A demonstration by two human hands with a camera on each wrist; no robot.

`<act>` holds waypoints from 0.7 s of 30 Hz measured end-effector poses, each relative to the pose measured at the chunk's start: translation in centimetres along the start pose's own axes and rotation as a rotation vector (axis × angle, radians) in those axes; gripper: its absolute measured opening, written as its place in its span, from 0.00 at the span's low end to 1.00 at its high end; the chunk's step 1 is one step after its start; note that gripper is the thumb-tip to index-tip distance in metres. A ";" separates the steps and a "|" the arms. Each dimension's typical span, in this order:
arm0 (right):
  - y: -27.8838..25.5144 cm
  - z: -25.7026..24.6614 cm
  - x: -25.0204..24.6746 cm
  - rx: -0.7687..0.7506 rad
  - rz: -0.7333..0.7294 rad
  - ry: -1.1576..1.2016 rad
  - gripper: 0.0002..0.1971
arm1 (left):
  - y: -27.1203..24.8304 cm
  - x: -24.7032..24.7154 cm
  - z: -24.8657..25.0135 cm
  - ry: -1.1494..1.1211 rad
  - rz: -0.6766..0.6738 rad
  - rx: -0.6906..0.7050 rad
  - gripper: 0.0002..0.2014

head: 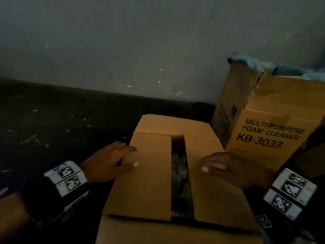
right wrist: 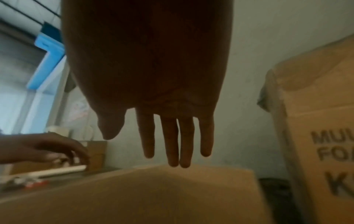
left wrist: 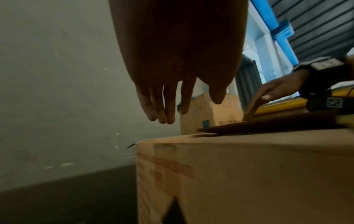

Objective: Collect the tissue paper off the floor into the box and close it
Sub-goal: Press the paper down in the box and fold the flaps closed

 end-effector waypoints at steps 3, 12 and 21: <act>5.0 5.7 -3.1 0.196 0.085 -0.053 0.52 | 5.3 -0.6 -2.6 -0.017 -0.009 -0.139 0.41; 13.3 12.0 -3.2 0.317 0.058 0.158 0.62 | 13.1 1.1 -6.8 -0.508 -0.145 -0.413 0.55; 9.3 8.8 -7.8 0.148 0.559 0.534 0.65 | 10.6 -2.6 -5.2 -0.736 0.404 -0.289 0.67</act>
Point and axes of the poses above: each hand's wrist, its own y-axis towards the middle knuckle, its own x-axis out of the palm, z = x × y, the point moved 4 cm from there along y, towards the middle knuckle, and after that the axes turned 5 degrees about x, right-handed, at the moved point
